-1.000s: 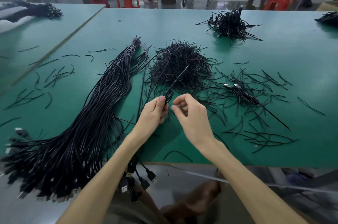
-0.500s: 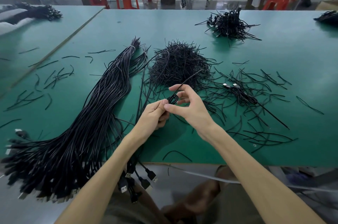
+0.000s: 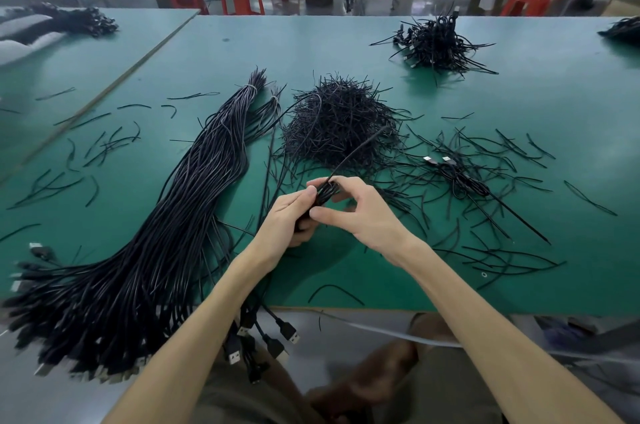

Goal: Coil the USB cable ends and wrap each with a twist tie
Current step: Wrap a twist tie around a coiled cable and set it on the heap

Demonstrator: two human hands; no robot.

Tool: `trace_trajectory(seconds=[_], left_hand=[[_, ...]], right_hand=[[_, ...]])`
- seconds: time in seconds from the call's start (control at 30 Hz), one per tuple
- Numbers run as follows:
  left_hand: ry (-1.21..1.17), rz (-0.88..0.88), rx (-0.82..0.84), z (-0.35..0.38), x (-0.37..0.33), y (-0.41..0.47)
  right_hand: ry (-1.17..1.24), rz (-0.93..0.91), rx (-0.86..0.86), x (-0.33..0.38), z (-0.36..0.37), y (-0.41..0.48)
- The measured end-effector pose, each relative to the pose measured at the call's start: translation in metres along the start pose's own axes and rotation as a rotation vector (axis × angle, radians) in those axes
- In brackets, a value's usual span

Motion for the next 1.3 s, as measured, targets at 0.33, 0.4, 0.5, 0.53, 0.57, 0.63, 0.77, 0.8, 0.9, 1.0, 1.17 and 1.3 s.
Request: trace_trajectory(seconds=[0.33,0.4,0.5,0.53,0.57,0.63,0.77,0.8,0.9,1.0,1.17,1.3], left_hand=[[0.068,-0.023,-0.022,0.003,-0.005,-0.003],[0.091,-0.027,-0.038,0.002,-0.004,-0.003],[0.117,-0.029,-0.060,0.001,-0.004,-0.003],[0.122,-0.031,-0.068,0.001,-0.005,-0.003],[0.123,-0.035,-0.081,0.000,-0.005,-0.003],[0.113,-0.043,-0.113,-0.001,-0.004,-0.003],[0.119,-0.046,-0.150,-0.003,-0.004,-0.002],[0.123,-0.041,-0.150,-0.003,-0.004,-0.002],[0.112,-0.022,-0.145,-0.003,-0.005,-0.002],[0.079,-0.013,-0.158,-0.004,-0.005,-0.002],[0.076,0.010,-0.168,-0.004,-0.006,-0.002],[0.220,0.156,-0.203,-0.002,-0.009,0.000]], right_hand=[[-0.131,-0.104,-0.159,0.004,0.002,-0.002],[-0.173,-0.109,-0.150,0.007,0.004,-0.002],[-0.284,-0.131,-0.121,0.012,0.007,-0.002],[-0.341,-0.143,-0.120,0.014,0.007,-0.002],[-0.398,-0.156,-0.120,0.015,0.007,-0.003],[-0.483,-0.167,-0.097,0.016,0.008,-0.004],[-0.503,-0.126,-0.021,0.012,0.012,-0.006],[-0.473,-0.116,-0.008,0.011,0.012,-0.006],[-0.378,-0.135,0.024,0.010,0.016,-0.005],[-0.273,-0.144,0.023,0.010,0.018,-0.005],[-0.289,-0.169,0.017,0.010,0.017,-0.006],[-0.352,-0.211,-0.007,0.009,0.012,-0.006]])
Point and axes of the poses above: each hand's wrist, its own y-axis towards the middle knuckle, its own z-axis out of the palm, x = y × z, the point moved 4 cm from there along y, towards the middle knuckle, and after that the axes turned 5 degrees about z, right-handed, at the moved point
